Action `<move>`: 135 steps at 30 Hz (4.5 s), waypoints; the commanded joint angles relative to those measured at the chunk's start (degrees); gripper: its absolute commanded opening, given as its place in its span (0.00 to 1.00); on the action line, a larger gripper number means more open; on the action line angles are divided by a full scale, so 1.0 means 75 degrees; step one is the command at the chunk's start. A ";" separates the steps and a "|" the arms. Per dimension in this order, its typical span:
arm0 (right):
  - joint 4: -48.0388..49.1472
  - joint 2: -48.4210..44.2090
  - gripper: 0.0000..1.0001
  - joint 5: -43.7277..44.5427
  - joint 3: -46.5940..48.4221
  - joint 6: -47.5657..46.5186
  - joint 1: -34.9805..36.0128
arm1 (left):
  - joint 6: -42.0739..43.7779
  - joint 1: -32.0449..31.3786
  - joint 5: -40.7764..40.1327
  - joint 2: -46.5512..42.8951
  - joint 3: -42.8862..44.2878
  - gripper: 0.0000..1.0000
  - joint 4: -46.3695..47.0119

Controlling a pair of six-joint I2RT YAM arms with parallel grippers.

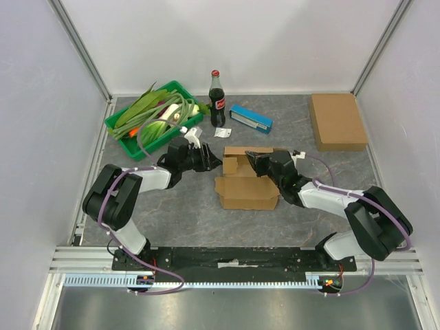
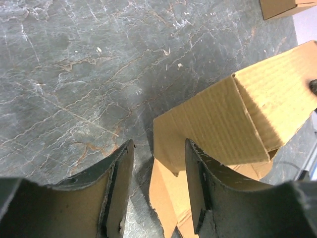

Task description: Fold the paper box

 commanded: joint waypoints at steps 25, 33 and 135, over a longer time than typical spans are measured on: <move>-0.1042 -0.0193 0.00 0.1177 0.0524 -0.0533 0.0366 | 0.0737 -0.1065 -0.0806 -0.2076 -0.0695 0.70 -0.0847; -0.0912 -0.0076 0.00 0.1130 0.0570 -0.0392 0.0378 | 0.0106 -0.2371 -0.5320 -0.1271 0.0818 0.99 -0.2931; 0.1630 -0.0580 0.00 0.0287 -0.2055 -0.0943 0.0038 | 0.0786 -0.1915 -0.1515 -0.0730 -0.1301 0.46 0.1851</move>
